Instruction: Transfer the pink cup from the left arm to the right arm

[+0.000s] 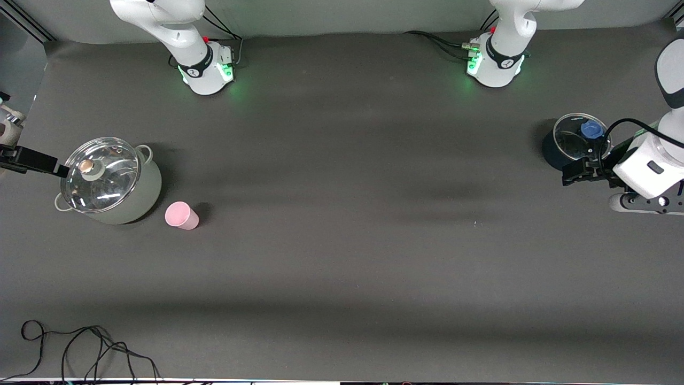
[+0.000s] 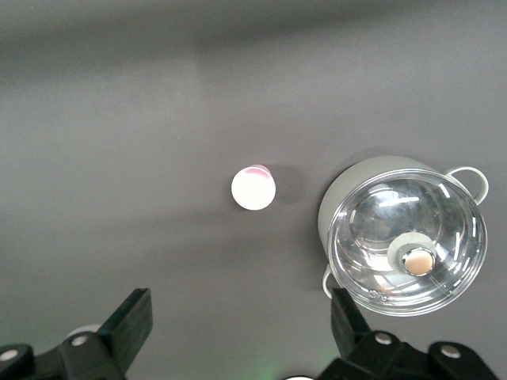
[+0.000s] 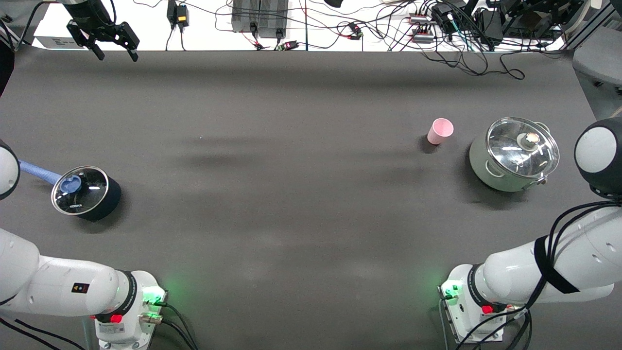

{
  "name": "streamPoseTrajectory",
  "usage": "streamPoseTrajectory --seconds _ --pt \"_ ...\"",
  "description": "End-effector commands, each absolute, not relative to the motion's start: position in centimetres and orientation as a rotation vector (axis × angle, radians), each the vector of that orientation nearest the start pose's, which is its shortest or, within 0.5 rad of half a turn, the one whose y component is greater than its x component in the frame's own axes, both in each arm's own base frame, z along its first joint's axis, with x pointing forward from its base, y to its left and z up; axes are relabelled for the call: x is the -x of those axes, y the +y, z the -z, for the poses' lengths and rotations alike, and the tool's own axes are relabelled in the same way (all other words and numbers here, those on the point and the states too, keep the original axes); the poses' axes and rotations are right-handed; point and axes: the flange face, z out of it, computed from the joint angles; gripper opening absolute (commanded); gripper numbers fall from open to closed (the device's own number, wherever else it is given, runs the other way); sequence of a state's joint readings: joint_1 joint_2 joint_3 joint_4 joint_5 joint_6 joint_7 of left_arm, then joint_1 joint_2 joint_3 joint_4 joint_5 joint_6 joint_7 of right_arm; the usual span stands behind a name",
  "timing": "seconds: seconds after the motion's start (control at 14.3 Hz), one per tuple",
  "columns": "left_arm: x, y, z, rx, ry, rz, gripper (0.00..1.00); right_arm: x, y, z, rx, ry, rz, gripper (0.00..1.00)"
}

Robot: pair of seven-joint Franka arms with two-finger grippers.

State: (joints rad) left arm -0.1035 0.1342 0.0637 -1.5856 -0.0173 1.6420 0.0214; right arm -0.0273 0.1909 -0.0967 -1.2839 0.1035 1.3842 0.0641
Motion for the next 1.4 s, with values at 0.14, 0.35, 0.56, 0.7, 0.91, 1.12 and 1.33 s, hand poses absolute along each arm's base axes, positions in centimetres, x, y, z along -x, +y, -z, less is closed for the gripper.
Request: streamPoseTrajectory --seconds 0.14,0.35,0.56,0.7,0.91,1.12,1.33 --pt "-59.9 -3.0 -55.2 3.151 0.091 -0.101 1.00 -58.5 -5.7 -63.4 3.057 0.247 -0.120 1.00" --pt "-59.9 -3.0 -55.2 3.151 0.091 -0.101 1.00 -58.5 -5.5 -63.4 3.056 0.240 -0.120 1.00" --pt "-59.9 -3.0 -55.2 3.151 0.091 -0.101 1.00 -58.5 -5.6 -63.4 3.056 0.242 -0.119 1.00" --pt "-59.9 -3.0 -55.2 3.151 0.091 -0.101 1.00 -58.5 -5.7 -63.4 3.053 0.244 -0.114 1.00" --pt "-59.9 -3.0 -55.2 3.151 0.089 -0.101 1.00 -56.6 -6.0 -62.9 3.041 0.249 -0.046 1.00" --pt "-59.9 -3.0 -55.1 3.151 0.091 -0.103 1.00 -54.7 -6.0 -62.0 3.039 0.233 0.033 1.00" --pt "-59.9 -3.0 -55.2 3.151 0.091 -0.101 1.00 -54.7 -5.9 -62.4 3.044 0.232 0.067 1.00"
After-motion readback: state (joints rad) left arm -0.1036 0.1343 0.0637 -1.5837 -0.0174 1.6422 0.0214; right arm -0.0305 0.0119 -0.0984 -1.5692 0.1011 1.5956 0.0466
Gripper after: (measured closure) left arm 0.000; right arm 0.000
